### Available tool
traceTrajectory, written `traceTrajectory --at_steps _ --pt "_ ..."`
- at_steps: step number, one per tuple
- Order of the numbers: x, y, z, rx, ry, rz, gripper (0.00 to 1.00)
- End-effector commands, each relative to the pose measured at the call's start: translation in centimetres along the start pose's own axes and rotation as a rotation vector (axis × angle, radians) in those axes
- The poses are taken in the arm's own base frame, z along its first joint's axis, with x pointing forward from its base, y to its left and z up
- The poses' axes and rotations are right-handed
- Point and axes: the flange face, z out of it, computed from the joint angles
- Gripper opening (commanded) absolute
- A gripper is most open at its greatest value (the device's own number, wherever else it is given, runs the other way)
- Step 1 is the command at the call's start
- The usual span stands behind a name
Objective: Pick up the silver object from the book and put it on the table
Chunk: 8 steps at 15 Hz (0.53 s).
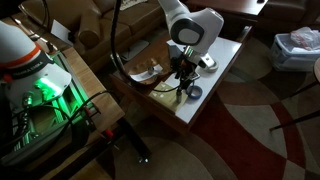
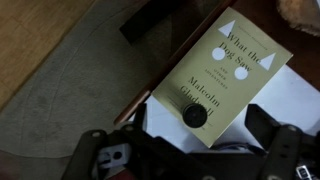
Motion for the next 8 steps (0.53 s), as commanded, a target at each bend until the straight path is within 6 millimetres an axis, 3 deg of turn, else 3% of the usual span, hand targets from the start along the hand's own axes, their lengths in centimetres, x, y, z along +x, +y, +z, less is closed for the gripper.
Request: traceTrajectory --at_steps 1,5,8 --pt "0.4 0.2 1.3 0.114 -0.057 -0.150 1.00" --pt "0.9 0.2 3.3 0.134 -0.037 -0.172 1.00" --pt "1.7 0.3 4.8 0.130 0.000 -0.095 1.00"
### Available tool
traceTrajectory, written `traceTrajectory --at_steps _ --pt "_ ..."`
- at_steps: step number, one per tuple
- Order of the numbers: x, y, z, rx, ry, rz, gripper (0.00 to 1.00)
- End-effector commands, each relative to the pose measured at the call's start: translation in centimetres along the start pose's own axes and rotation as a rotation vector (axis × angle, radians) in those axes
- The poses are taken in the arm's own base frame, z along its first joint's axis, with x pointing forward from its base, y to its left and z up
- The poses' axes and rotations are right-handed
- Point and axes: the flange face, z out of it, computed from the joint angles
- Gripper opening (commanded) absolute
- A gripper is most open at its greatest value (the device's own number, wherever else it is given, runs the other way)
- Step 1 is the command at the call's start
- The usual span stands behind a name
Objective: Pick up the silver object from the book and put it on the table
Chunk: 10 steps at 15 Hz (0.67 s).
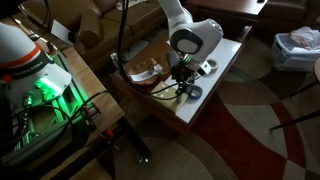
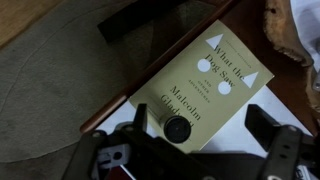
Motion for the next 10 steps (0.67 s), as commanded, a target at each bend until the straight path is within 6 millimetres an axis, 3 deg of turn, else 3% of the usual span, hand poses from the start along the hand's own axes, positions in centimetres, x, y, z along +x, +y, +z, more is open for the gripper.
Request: traceTrajectory --at_steps 1,10 --pt "1.3 0.2 2.6 0.019 0.053 0.064 1.00" --pt "3.3 1.0 5.6 -0.054 0.267 0.150 0.97"
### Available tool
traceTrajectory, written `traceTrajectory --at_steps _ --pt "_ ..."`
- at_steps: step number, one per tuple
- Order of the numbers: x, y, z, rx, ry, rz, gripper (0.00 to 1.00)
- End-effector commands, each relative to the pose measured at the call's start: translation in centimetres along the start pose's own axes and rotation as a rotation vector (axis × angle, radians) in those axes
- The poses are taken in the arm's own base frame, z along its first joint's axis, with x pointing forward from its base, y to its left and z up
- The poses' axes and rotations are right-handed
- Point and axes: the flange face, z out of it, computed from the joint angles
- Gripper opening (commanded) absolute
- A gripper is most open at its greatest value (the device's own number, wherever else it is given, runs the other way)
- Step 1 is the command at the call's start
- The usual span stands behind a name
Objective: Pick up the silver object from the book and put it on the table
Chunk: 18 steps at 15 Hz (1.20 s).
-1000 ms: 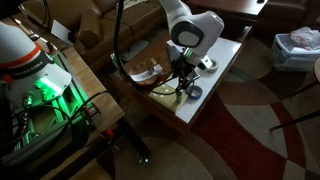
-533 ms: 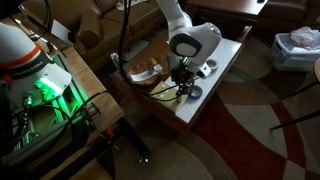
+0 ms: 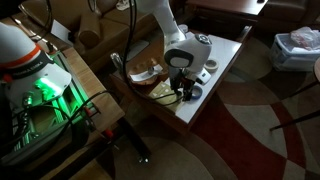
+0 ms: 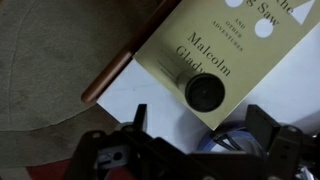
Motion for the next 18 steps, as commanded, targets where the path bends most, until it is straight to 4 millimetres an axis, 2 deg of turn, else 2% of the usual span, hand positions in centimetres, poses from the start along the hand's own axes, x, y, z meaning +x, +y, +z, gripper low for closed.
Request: traceTrajectory --at_steps 1,2,3,5,11,15,18 --pt "0.2 0.0 1.2 -0.033 0.015 0.047 0.90" --pt "-0.1 0.1 1.3 -0.050 0.002 0.054 0.81" --pt "-0.3 0.2 1.3 -0.074 -0.008 0.062 0.79" --pt "-0.4 0.3 1.2 -0.084 -0.013 0.068 0.57" --pt "-1.4 -0.3 1.5 -0.106 -0.101 0.043 0.11" --pt "-2.7 -0.1 0.1 -0.110 -0.184 0.016 0.11" --pt "-4.7 -2.3 -1.2 -0.062 -0.233 -0.141 0.11"
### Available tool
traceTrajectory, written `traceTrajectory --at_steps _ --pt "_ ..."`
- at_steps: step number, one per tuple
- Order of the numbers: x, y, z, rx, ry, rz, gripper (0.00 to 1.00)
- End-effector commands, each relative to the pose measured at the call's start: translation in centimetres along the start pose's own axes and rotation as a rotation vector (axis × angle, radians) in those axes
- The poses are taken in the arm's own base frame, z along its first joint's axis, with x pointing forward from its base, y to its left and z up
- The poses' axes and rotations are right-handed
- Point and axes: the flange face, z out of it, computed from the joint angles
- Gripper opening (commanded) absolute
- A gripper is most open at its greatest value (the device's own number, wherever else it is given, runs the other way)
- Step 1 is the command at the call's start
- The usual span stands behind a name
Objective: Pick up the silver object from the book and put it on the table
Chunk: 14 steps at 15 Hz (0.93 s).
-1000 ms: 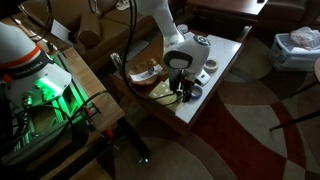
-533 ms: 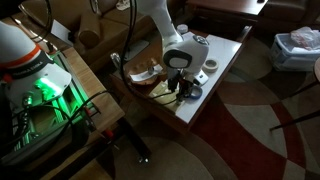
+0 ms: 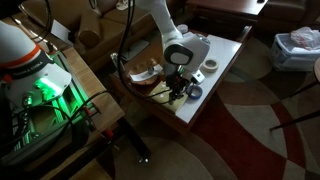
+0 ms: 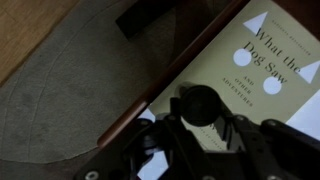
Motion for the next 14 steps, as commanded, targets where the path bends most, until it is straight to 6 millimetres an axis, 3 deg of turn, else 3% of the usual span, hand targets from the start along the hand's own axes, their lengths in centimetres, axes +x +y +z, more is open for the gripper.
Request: traceTrajectory --at_steps 1,5,6,8,11,12,14 --pt "-3.3 -2.7 -1.9 0.031 -0.042 -0.187 0.11" --pt "-8.2 -8.2 -2.3 0.034 -0.098 -0.402 0.11" --pt "-5.2 -6.8 -1.9 0.048 -0.062 -0.313 0.36" --pt "-7.2 -8.8 -2.0 0.040 -0.084 -0.367 0.36" --pt "-7.8 -9.0 -2.1 0.034 -0.089 -0.385 0.36" --pt "-7.7 -8.8 -2.1 0.035 -0.089 -0.387 0.11" --pt "-8.4 -11.6 -1.6 0.071 -0.043 -0.457 0.11"
